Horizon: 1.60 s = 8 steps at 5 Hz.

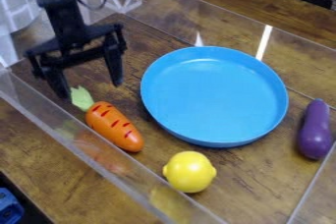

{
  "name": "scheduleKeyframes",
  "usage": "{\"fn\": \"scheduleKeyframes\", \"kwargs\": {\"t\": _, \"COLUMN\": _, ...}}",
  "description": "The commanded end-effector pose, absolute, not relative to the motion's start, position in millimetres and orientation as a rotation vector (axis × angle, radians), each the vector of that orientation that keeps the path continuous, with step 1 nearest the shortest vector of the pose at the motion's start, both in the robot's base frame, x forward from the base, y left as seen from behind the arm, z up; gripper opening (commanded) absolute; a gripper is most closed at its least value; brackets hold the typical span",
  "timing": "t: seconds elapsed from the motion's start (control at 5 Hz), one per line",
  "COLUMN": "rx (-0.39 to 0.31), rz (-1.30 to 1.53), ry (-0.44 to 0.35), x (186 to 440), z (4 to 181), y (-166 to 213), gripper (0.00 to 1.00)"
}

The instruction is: Put the carrot on the blue tray

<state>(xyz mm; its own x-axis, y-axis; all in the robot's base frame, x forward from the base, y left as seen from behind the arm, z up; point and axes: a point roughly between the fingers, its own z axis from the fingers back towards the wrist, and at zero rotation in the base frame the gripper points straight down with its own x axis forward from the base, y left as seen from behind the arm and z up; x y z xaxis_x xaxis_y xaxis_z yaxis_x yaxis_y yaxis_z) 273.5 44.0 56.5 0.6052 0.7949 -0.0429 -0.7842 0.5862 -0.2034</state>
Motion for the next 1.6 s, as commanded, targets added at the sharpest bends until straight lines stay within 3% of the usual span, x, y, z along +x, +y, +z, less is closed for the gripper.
{"fn": "scheduleKeyframes", "kwargs": {"t": 0.0, "rx": -0.218, "rz": 0.962, "ry": -0.117, "x": 282.6, "z": 43.1, "y": 58.9, "gripper": 1.00}}
{"fn": "scheduleKeyframes", "kwargs": {"t": 0.2, "rx": -0.205, "rz": 0.957, "ry": -0.136, "x": 290.4, "z": 29.8, "y": 65.9, "gripper": 1.00}}
{"fn": "scheduleKeyframes", "kwargs": {"t": 1.4, "rx": -0.111, "rz": 1.172, "ry": -0.264, "x": 300.0, "z": 16.5, "y": 48.5, "gripper": 1.00}}
